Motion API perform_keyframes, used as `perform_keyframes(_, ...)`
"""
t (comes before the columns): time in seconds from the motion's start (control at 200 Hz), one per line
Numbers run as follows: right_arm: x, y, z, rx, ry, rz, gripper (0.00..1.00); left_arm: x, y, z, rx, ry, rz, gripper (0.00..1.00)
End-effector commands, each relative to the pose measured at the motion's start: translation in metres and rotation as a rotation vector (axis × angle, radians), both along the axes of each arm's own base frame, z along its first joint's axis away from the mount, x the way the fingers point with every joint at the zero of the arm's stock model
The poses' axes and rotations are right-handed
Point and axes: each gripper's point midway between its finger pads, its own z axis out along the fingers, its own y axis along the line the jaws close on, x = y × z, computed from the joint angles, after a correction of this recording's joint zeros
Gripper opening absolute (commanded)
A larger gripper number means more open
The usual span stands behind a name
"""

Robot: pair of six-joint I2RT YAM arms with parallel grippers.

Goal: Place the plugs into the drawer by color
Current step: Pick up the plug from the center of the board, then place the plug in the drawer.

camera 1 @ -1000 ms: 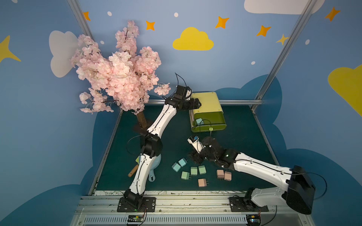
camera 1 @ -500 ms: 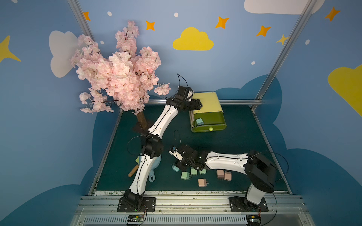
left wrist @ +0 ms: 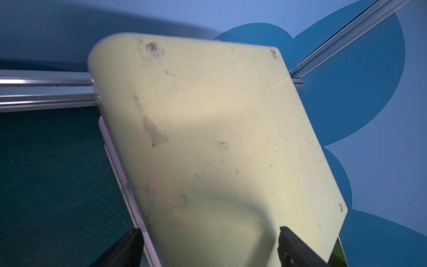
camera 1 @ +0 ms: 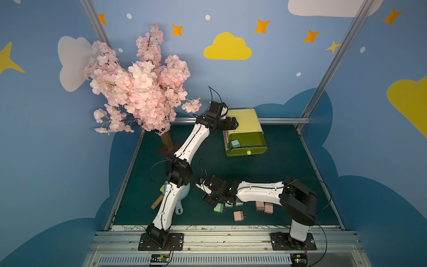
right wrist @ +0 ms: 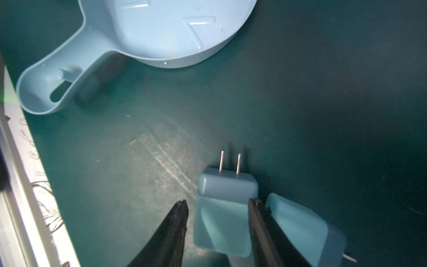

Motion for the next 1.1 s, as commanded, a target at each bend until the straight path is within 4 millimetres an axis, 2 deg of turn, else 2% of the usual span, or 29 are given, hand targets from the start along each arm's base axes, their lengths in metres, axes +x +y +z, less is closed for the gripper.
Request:
perform_keyframes(0.0, -0.004, -0.005, -0.016, -0.064, 0.026, -0.013, 0.48, -0.011, 0.004, 0.029, 0.000, -0.040, -0.012, 0.93)
perform_keyframes(0.17, -0.004, -0.002, -0.029, -0.089, 0.042, -0.014, 0.51, -0.011, 0.004, 0.028, 0.001, -0.036, -0.012, 0.93)
perform_keyframes(0.29, -0.004, 0.000, -0.028, -0.091, 0.037, -0.013, 0.54, -0.012, 0.003, 0.027, 0.001, -0.034, -0.014, 0.93)
perform_keyframes(0.431, -0.003, 0.001, -0.030, -0.100, 0.039, -0.009, 0.52, -0.012, 0.003, 0.029, 0.003, -0.038, -0.014, 0.93)
perform_keyframes(0.521, -0.004, 0.001, -0.023, -0.099, 0.030, -0.011, 0.45, -0.012, 0.003, 0.029, 0.003, -0.040, -0.015, 0.93)
perform_keyframes(0.561, -0.003, 0.001, -0.013, -0.086, 0.018, -0.016, 0.43, -0.012, 0.004, 0.031, 0.002, -0.042, -0.016, 0.93)
perform_keyframes(0.611, -0.003, 0.000, 0.010, -0.055, -0.001, -0.026, 0.41, -0.012, 0.003, 0.030, 0.003, -0.041, -0.015, 0.93)
perform_keyframes(0.661, 0.001, -0.003, 0.041, -0.013, -0.033, -0.048, 0.40, -0.013, 0.003, 0.031, 0.001, -0.041, -0.016, 0.93)
perform_keyframes(0.751, 0.014, -0.024, 0.102, 0.046, -0.121, -0.138, 0.39, -0.012, 0.003, 0.030, 0.001, -0.039, -0.014, 0.93)
perform_keyframes(0.866, 0.037, -0.075, 0.162, 0.113, -0.173, -0.309, 0.38, -0.013, 0.002, 0.030, 0.001, -0.039, -0.017, 0.93)
perform_keyframes(0.981, 0.064, -0.140, 0.199, 0.193, -0.216, -0.518, 0.37, -0.010, 0.006, 0.029, 0.021, -0.048, 0.006, 0.93)
perform_keyframes(1.096, 0.091, -0.191, 0.236, 0.301, -0.258, -0.664, 0.36, -0.011, 0.004, 0.027, 0.022, -0.045, 0.008, 0.93)
